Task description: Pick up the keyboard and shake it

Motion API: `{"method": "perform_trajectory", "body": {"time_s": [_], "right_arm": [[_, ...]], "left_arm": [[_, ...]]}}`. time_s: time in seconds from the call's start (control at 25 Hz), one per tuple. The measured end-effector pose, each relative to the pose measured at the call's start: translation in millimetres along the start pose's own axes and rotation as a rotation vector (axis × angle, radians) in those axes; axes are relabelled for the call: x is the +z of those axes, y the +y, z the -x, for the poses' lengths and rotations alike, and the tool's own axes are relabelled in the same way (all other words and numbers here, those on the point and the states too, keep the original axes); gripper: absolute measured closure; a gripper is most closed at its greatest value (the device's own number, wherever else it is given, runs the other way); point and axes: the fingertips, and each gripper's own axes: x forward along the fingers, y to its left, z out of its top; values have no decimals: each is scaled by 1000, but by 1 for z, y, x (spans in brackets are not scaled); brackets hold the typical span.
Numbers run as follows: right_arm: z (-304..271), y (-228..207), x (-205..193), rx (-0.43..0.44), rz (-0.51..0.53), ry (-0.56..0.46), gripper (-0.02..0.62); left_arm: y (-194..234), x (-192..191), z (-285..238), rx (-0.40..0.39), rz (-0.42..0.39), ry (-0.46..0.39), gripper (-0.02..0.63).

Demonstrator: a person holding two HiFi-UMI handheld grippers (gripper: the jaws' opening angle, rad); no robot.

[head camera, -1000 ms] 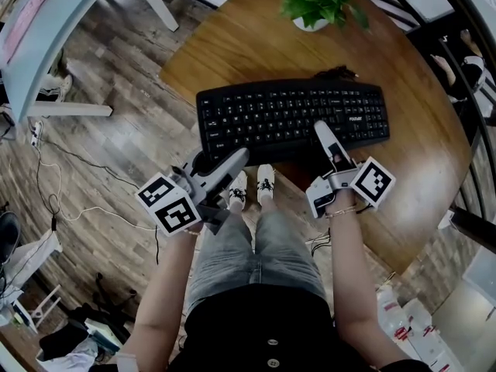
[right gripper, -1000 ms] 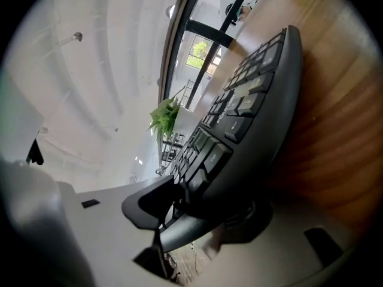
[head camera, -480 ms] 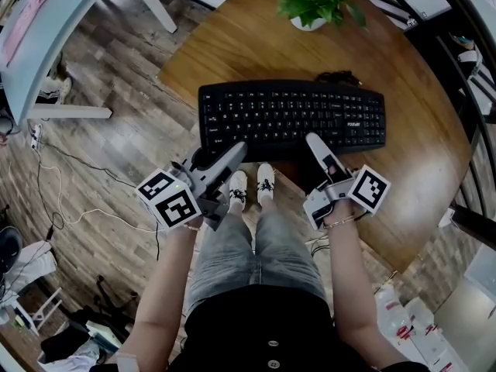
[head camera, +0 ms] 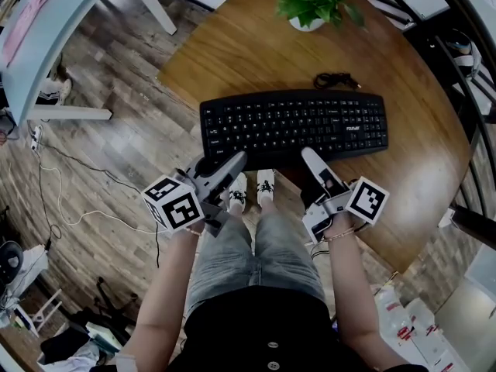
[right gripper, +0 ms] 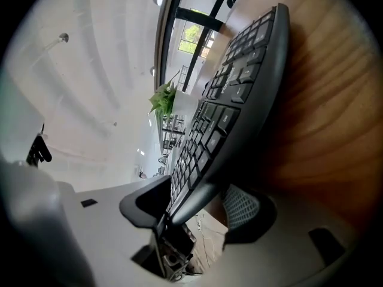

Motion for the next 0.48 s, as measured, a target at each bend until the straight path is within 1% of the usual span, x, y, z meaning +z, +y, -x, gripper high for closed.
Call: {"method": "perform_trajectory", "body": {"time_s": [0.32, 0.48], "right_arm": [[10, -7, -18, -20, 7, 44, 349], [11, -10, -22, -25, 5, 49, 350]], "left_arm": [[19, -19, -5, 15, 54, 44, 434], [27, -25, -8, 19, 86, 58, 436]]}}
